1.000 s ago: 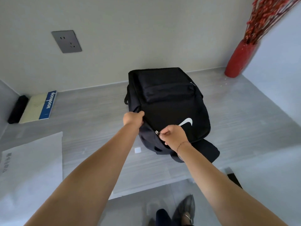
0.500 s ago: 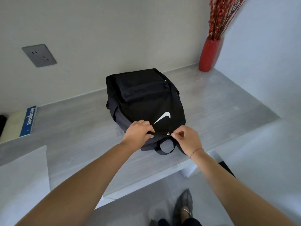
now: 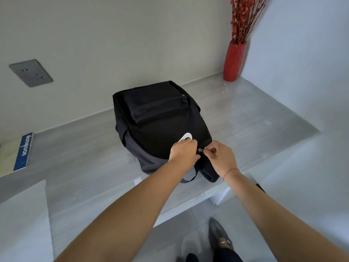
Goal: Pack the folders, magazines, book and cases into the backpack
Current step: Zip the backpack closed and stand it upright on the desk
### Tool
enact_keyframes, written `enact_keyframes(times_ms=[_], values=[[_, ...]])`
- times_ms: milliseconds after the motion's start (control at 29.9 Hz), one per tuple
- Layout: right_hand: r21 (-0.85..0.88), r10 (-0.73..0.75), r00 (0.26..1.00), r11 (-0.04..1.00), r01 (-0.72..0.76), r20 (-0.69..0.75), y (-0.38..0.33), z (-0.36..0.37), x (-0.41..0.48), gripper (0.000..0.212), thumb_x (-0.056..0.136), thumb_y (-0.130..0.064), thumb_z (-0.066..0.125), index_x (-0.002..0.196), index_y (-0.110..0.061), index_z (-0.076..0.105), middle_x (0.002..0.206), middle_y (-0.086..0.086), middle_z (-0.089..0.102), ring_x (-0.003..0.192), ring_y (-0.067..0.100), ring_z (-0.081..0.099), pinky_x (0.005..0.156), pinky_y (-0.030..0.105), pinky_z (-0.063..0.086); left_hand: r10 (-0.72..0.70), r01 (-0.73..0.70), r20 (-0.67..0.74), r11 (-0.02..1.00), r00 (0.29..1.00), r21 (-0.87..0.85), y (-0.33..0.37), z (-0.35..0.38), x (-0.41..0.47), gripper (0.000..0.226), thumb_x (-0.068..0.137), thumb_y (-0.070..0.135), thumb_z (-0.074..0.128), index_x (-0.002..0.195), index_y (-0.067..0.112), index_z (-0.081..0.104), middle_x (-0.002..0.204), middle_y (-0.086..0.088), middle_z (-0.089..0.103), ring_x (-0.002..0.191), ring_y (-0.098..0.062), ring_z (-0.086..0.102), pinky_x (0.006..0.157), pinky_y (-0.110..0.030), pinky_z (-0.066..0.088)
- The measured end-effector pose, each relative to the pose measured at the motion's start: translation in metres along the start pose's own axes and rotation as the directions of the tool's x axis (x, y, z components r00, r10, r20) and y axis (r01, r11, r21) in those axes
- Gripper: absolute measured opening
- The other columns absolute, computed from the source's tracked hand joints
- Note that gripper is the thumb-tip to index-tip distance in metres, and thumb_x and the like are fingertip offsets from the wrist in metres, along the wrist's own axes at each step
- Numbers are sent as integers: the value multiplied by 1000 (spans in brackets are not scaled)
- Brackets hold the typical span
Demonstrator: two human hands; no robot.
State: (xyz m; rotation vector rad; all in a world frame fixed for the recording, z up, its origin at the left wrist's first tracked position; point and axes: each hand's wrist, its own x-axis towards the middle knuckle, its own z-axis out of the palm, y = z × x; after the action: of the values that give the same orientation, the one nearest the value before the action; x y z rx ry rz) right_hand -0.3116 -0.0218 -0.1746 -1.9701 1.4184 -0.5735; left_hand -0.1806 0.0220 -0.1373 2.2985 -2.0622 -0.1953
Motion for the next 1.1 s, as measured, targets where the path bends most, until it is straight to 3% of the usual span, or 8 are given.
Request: enact_keyframes(times_ms=[167, 301, 435, 502, 602, 803, 936, 1103], values=[[-60, 11, 998, 998, -14, -55, 22, -11, 16, 12, 91, -16, 55, 82, -11, 59, 79, -2, 61, 75, 19, 60, 68, 31, 51, 1, 1, 29, 997, 1000, -84, -2, -1, 0, 13, 91, 24, 57, 93, 12, 52, 97, -5, 58, 92, -24, 57, 71, -33, 45], [-71, 32, 997, 997, -37, -75, 28, -35, 60, 11, 92, -15, 52, 86, -10, 58, 87, 4, 62, 79, 23, 60, 71, 36, 52, -1, -1, -19, 989, 1000, -148, -15, -16, -10, 20, 90, 27, 58, 79, 22, 41, 80, 7, 49, 77, -15, 51, 64, -26, 42], [-62, -7, 996, 998, 2, -86, 19, -48, 97, 14, 92, -21, 56, 86, -9, 59, 84, 3, 62, 76, 22, 60, 70, 36, 51, -88, 104, 137, 988, 987, -114, -6, -24, 2, 16, 91, 31, 56, 92, 17, 49, 89, -1, 58, 78, -17, 54, 67, -29, 47], [-48, -54, 995, 998, 50, -88, 16, -52, 110, 16, 91, -22, 58, 80, -10, 57, 80, 2, 62, 72, 21, 59, 67, 34, 51, -150, 168, 188, 982, 971, -83, 7, -25, 25, 31, 89, 41, 57, 103, 14, 49, 102, -5, 58, 87, -21, 56, 73, -34, 51], [-75, -182, 983, 981, 179, -29, 13, -58, 124, 17, 90, -24, 59, 78, -13, 55, 74, -2, 58, 67, 18, 57, 62, 33, 50, -223, 232, 90, 966, 971, -110, 32, -21, 72, 47, 86, 49, 57, 111, 11, 44, 110, -5, 53, 97, -25, 57, 75, -37, 50], [-89, -293, 956, 952, 294, 25, 21, -66, 153, 13, 89, -24, 60, 85, -11, 61, 83, -1, 65, 74, 17, 59, 62, 30, 49, -207, 183, -102, 961, 973, -207, 49, -19, 117, 19, 94, 30, 48, 92, 11, 49, 90, -8, 63, 83, -29, 60, 63, -34, 41], [-79, -333, 942, 939, 335, 29, 23, -63, 178, 15, 89, -20, 61, 82, -7, 59, 81, 5, 64, 73, 24, 59, 64, 36, 49, -160, 141, -74, 966, 984, -216, 51, -14, 112, 17, 95, 27, 47, 86, 12, 46, 87, -9, 62, 78, -28, 59, 61, -33, 39], [-98, -293, 949, 947, 305, 114, 11, -49, 218, 15, 88, -20, 60, 80, -7, 58, 85, 6, 64, 79, 26, 59, 70, 38, 49, -213, 201, -45, 961, 976, -190, 53, -8, 110, 21, 96, 27, 45, 91, 7, 49, 91, -12, 62, 82, -29, 58, 67, -36, 41]])
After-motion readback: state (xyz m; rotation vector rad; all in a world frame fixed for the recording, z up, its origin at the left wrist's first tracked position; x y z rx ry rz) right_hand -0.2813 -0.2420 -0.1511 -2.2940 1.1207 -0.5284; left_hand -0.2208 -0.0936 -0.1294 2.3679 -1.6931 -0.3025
